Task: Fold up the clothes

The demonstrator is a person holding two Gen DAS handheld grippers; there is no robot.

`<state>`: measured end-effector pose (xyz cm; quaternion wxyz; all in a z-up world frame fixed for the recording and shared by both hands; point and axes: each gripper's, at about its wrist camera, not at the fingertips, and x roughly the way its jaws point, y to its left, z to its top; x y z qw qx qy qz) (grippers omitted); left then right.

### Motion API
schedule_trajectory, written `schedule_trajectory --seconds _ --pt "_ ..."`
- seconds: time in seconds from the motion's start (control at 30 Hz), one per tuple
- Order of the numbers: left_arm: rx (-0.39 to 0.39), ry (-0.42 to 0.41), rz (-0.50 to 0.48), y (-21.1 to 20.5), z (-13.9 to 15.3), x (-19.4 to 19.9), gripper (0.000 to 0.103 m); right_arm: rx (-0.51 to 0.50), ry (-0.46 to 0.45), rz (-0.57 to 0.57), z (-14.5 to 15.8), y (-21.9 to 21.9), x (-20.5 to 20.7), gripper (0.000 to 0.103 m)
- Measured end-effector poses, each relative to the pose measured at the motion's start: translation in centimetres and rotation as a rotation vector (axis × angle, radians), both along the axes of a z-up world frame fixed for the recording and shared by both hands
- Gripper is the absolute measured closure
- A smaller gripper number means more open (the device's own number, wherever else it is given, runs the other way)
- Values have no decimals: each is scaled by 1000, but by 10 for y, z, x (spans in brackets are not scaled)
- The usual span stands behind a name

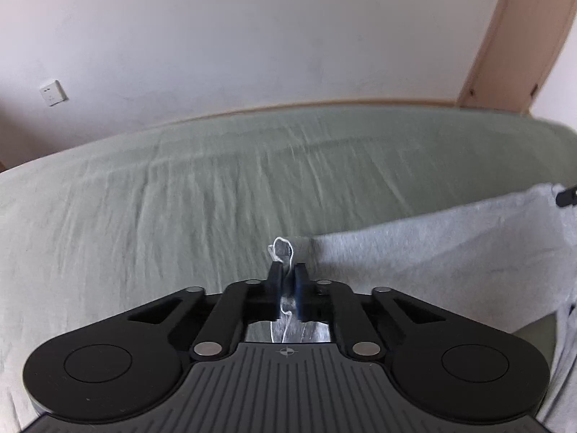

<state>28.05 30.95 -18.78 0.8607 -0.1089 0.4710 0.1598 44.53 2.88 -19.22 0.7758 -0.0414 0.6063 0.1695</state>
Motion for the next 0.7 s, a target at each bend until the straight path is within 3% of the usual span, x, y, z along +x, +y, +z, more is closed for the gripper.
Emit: schedule_trajectory --seconds 0.13,0.2,0.23,0.3,0.47,0.63,0.7 --pt "28 -9 41 11 6 -6 98 47 -20 17 10 12 5 94" --pt "21 16 58 18 0 -6 98 28 -15 27 4 19 7 83" --pt "18 31 57 19 -3 -5 97 0 -2 29 -1 23 7 69" --pt "20 47 48 17 -7 -5 95 -17 -7 21 -6 23 6 64" --pt "24 50 39 13 -4 -8 77 94 -70 -72 28 -23 0 51" --pt "31 -20 74 14 26 -38 65 44 -110 -155 49 -100 -3 51" --pt "-10 -36 23 -1 39 -61 63 37 -86 -195 46 -129 -3 51"
